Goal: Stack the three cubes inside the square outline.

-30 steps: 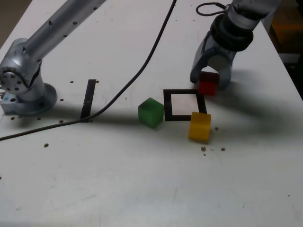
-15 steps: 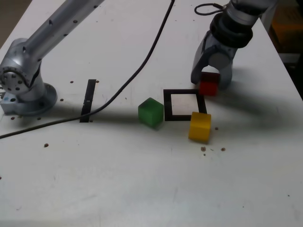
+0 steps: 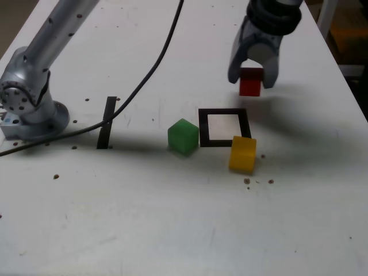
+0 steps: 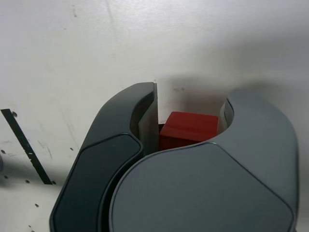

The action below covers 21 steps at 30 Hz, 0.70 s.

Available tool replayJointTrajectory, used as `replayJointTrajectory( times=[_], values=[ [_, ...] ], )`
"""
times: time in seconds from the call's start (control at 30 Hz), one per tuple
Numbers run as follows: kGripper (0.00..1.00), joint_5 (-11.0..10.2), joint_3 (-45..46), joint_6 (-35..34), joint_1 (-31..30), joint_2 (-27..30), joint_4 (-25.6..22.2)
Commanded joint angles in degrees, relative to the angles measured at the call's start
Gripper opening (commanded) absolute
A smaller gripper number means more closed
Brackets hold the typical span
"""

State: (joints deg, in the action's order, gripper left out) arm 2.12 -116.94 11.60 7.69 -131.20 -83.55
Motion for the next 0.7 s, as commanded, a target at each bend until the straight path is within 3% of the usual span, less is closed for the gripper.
replayJointTrajectory(
  times=[0.0, 0.4, 0.67],
  values=[
    [0.37, 0.1, 2.0, -0.1, 0.3, 1.7, -0.3],
    [0.37, 2.3, 15.5, -2.4, -1.0, 8.4, 1.5],
    [0.37, 3.9, 17.7, -6.2, -5.5, 11.1, 3.3]
  ],
)
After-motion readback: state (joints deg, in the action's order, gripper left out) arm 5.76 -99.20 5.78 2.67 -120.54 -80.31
